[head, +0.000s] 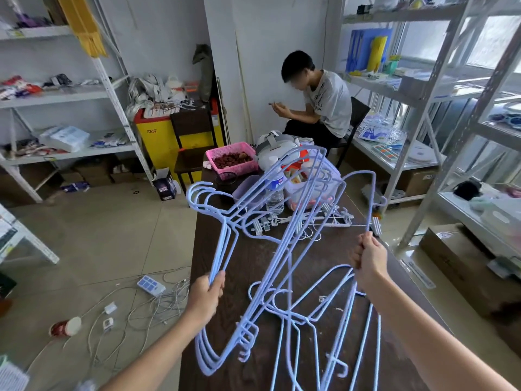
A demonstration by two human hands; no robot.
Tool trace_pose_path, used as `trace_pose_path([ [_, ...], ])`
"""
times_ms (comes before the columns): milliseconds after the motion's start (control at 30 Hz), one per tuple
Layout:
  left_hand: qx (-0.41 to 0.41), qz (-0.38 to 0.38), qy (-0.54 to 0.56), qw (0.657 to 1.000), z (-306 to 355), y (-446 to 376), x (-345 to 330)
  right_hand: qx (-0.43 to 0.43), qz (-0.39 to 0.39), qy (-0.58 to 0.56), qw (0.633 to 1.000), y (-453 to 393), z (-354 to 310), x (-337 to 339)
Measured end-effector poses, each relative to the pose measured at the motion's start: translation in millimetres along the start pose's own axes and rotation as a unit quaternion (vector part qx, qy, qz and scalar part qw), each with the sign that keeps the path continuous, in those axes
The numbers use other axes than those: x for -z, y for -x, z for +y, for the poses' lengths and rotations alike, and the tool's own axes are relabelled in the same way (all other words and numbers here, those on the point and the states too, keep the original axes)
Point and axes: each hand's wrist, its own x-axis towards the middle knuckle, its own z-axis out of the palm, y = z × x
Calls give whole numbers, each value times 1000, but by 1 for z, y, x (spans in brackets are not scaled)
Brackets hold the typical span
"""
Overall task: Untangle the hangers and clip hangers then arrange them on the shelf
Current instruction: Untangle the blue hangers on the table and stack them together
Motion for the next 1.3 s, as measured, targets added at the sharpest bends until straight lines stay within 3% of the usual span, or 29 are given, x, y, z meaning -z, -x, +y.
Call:
trace_pose_path([
  [133,-3,40,-17,999,-7,-11,37,25,60,-14,998,-28,-41,35],
  [233,-10,88,-20,996,-11,-18,60,28,60,-38,997,-41,-65,52],
  [433,-6,130,24,991,4,-22,87,33,66,20,997,-37,-47,48],
  [667,9,16,123,992,34,2,58,-40,25,-24,999,-21,-14,15],
  [867,66,-106,226,966,47,22,-4,-89,-27,-30,995,-3,-8,-22],
  [1100,112,-140,252,951,39,37,-47,-123,-136,37,982,20,10,-45],
  [1300,126,-143,257,948,36,39,-47,-232,-230,-71,942,36,13,-58],
])
